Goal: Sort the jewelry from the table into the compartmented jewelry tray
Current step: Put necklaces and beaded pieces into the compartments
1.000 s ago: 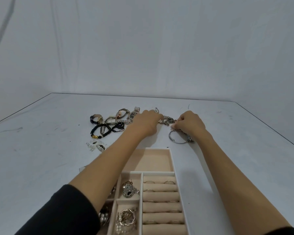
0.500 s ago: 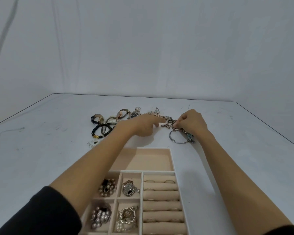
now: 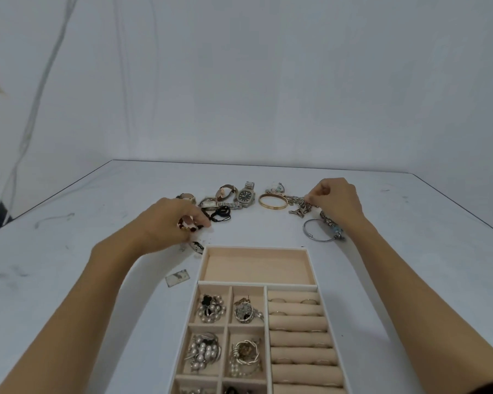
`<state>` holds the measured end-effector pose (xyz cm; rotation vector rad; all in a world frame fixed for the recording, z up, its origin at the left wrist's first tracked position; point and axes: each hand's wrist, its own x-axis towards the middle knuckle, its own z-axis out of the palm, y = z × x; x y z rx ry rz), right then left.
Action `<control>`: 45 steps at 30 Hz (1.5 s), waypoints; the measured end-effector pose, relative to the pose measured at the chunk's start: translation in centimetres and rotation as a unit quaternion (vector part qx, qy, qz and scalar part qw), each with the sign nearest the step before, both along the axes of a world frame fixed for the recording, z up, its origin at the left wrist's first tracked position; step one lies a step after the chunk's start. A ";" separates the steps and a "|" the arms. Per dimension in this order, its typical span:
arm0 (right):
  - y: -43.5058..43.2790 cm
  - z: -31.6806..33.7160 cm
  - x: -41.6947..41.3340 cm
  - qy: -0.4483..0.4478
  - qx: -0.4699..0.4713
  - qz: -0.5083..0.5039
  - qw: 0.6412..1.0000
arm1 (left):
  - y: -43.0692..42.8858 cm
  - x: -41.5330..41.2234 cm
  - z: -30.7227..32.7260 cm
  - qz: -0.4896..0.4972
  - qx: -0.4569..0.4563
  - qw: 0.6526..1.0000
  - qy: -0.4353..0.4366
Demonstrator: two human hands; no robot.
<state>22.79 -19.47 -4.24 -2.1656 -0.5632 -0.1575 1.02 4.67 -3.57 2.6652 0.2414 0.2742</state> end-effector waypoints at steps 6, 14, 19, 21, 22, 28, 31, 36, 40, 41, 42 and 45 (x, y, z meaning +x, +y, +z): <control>0.4 -0.3 -0.5 -0.015 -0.027 0.021 0.999 | -0.6 1.7 -2.2 0.108 0.134 0.983 -0.063; 0.6 -0.7 -1.0 -0.006 -0.027 0.030 0.999 | -1.9 3.0 -3.5 0.053 0.180 0.978 -0.093; 0.6 -0.7 -1.0 -0.009 -0.029 0.031 0.999 | -0.9 2.9 -3.1 0.000 0.122 0.988 -0.090; 0.6 -0.7 -1.0 -0.009 -0.027 0.034 0.999 | -1.0 2.9 -3.1 -0.005 0.107 0.989 -0.106; 0.7 -0.7 -1.1 -0.009 -0.026 0.035 0.999 | -1.1 2.9 -3.1 -0.010 0.104 0.989 -0.103; 0.8 -0.2 -1.5 -0.016 -0.021 0.038 0.999 | -1.6 3.0 -3.2 -0.047 0.148 0.986 -0.063; 0.9 0.0 -1.8 -0.021 -0.018 0.043 0.999 | -1.7 2.9 -2.6 -0.019 0.151 0.983 -0.103; 0.3 0.7 -2.8 -0.011 0.002 0.040 0.999 | -1.8 2.2 -2.4 -0.007 0.133 0.981 -0.145; -0.9 2.4 -4.0 -0.008 0.073 0.028 0.997 | -2.0 1.2 -1.3 0.036 0.030 0.974 -0.222; -1.1 2.7 -4.4 -0.010 0.086 0.025 0.996 | -2.0 0.9 -1.0 0.044 0.004 0.971 -0.236; -1.2 3.0 -5.0 -0.011 0.093 0.026 0.995 | -2.1 0.7 -0.7 0.048 -0.025 0.967 -0.250; -1.1 3.4 -7.0 -0.013 0.085 0.054 0.995 | -2.8 0.1 -0.1 0.041 -0.104 0.952 -0.284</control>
